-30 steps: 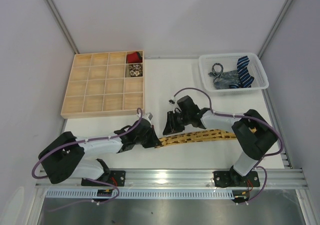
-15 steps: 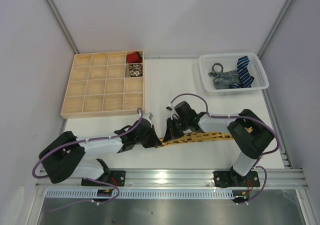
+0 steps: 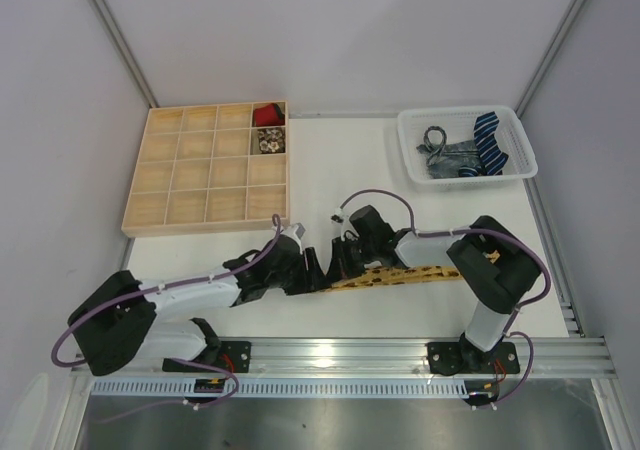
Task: Roll the ties
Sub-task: Roll the tie
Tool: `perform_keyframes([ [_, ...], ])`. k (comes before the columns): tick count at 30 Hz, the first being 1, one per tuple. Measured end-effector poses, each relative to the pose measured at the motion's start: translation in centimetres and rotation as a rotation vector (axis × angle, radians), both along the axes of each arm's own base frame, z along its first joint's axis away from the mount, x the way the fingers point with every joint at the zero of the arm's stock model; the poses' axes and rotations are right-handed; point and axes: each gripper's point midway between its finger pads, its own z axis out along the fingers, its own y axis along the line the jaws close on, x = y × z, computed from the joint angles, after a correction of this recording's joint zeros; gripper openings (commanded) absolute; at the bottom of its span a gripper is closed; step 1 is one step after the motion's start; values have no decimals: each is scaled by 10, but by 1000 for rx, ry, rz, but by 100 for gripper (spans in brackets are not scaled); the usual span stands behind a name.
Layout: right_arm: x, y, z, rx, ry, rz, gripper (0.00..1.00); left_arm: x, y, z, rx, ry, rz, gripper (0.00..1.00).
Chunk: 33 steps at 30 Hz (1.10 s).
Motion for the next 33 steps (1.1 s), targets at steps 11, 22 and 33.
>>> perform_keyframes([
  [11, 6, -7, -1, 40, 0, -3, 0, 9, 23, 20, 11, -33, 61, 65],
  [22, 8, -11, -3, 75, 0, 3, 0, 0, 35, -7, 18, 28, 66, 61],
  [33, 9, -14, -3, 103, -6, 5, 0, 13, 19, -8, -74, 59, 49, 59],
])
